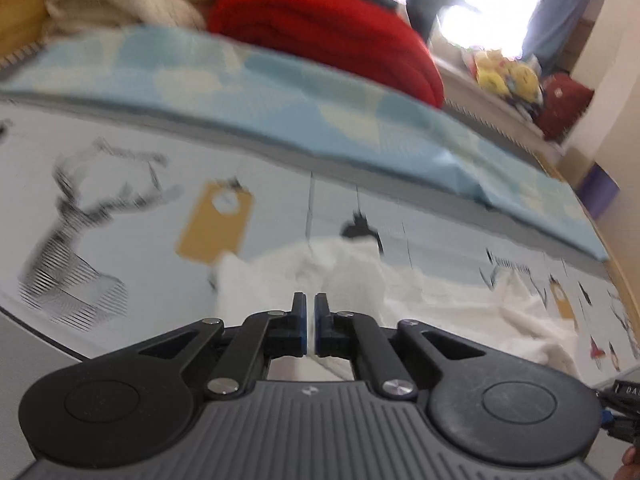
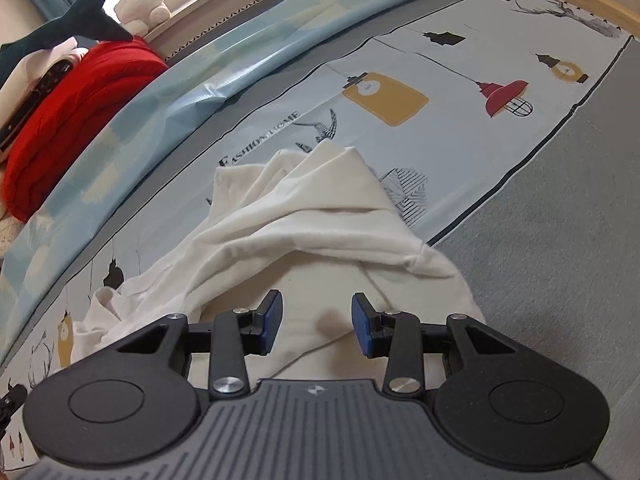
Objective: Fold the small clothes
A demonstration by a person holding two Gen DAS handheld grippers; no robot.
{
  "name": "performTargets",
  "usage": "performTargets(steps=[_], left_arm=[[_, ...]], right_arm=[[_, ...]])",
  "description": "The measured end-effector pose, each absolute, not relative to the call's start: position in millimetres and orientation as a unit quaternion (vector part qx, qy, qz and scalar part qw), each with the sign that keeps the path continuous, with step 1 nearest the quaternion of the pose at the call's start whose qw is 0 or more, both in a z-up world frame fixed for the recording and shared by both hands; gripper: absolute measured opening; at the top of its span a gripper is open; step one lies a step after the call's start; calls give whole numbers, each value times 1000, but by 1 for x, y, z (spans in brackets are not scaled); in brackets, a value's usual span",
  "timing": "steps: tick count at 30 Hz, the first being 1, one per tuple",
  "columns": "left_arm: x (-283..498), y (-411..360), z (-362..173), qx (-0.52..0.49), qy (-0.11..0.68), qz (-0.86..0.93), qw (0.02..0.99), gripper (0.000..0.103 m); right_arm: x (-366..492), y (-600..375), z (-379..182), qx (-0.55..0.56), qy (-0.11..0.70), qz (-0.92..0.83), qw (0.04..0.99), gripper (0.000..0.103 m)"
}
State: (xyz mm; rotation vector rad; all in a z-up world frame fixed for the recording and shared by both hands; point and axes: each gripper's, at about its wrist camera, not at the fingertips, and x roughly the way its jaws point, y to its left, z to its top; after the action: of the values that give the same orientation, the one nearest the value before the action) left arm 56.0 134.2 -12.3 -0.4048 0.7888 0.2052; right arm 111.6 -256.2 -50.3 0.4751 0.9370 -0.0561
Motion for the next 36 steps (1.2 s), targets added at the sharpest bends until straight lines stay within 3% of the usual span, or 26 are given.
performTargets(steps=[6,8,10,16,17,20,22,26,30,36], left_arm=[[66,124,-40,-192,402,89,891,19],[71,122,-45,-190,405,89,890,31],[76,120,-52,-188,410,97,887,36],[84,114,-65,-180,419,116,883,32],[85,113,-65,-177,419,112,884,22],[85,110,-63,-157,427,108,884,7],[81,111,-42,-140,438,127,879,7],[51,114,23,-131,378,126,908,7],[36,129,-1,-144,461,151,863,8],[30,129,21,-124,398,153,896,10]], right_arm=[[107,-242,-52,223,458,-16,860,40],[108,-241,-53,225,461,-14,858,40],[110,-242,-52,225,462,-14,858,40],[114,-248,-55,224,466,-20,856,40],[115,-249,-56,228,467,-21,854,40],[117,-249,-55,231,466,-22,854,40],[117,-249,-54,235,465,-20,854,40],[116,-253,-56,244,465,-26,851,40],[116,-257,-60,252,468,-38,846,40],[118,-263,-66,271,468,-60,839,40]])
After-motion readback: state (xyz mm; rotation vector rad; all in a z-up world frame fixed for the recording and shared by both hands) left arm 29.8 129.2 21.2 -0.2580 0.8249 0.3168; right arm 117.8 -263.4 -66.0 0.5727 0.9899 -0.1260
